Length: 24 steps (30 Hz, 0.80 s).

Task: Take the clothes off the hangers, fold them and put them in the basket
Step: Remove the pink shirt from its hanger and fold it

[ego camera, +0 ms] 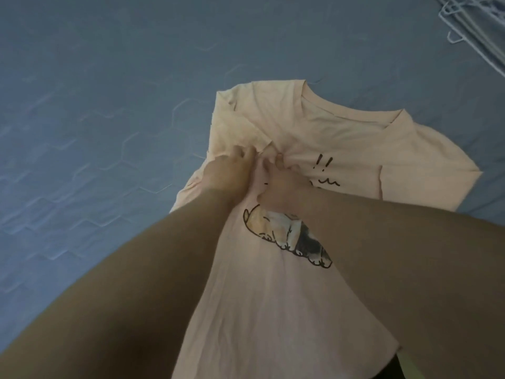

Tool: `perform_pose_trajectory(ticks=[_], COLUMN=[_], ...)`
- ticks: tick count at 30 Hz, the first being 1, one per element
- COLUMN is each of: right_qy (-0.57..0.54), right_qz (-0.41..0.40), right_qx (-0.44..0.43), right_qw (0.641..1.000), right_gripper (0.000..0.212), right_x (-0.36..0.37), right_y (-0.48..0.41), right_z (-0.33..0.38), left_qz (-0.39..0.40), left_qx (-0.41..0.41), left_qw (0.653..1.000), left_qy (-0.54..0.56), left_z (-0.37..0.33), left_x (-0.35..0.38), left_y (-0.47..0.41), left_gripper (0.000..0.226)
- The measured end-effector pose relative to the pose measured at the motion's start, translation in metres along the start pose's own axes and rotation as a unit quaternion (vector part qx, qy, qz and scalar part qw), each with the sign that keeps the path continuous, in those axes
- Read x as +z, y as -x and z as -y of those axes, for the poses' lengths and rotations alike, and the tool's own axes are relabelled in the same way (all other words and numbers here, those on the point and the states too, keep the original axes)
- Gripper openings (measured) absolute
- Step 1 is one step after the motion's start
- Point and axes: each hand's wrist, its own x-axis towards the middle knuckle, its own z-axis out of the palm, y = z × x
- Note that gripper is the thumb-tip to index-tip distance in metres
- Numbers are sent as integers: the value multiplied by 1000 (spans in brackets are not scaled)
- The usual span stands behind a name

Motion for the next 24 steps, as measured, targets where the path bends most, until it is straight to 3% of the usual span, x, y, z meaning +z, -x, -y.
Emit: perform_pose_trajectory(ticks=[3,6,9,14,17,19,21,24], right_qy=[-89,-114,-74,-43,-91,-125,-149,-73], right_qz=[-35,-176,-305,-398,-407,-355,-303,-333], right_qx=[-26,-62,-30,80,197,250,249,184], right_qw=[995,976,949,913,887,892,908,922], right_gripper=[76,51,43,39,40,41,43,46], right_x=[-2,-5,-15,-38,-52,-53,-46,-22], right_y=[10,24,37,52,54,54,61,84], right_z=[-15,-30,-61,-119,-145,-156,-164,-163], left_qz=[46,-27,-88,36,57,93,101,-52], left_qx=[-79,-85,-101,-133,-133,-133,-121,-162], left_qw=[994,994,990,990,989,987,984,978], left_qy=[61,59,45,0,-17,20,78,123], left_z=[-9,-18,-21,-28,-25,-17,-17,-8], left_x=[-5,-20,-38,-38,-42,-43,-42,-30], left_y=[-6,-20,-34,-51,-61,-67,-58,-13], left_gripper=[47,38,29,42,42,45,53,46])
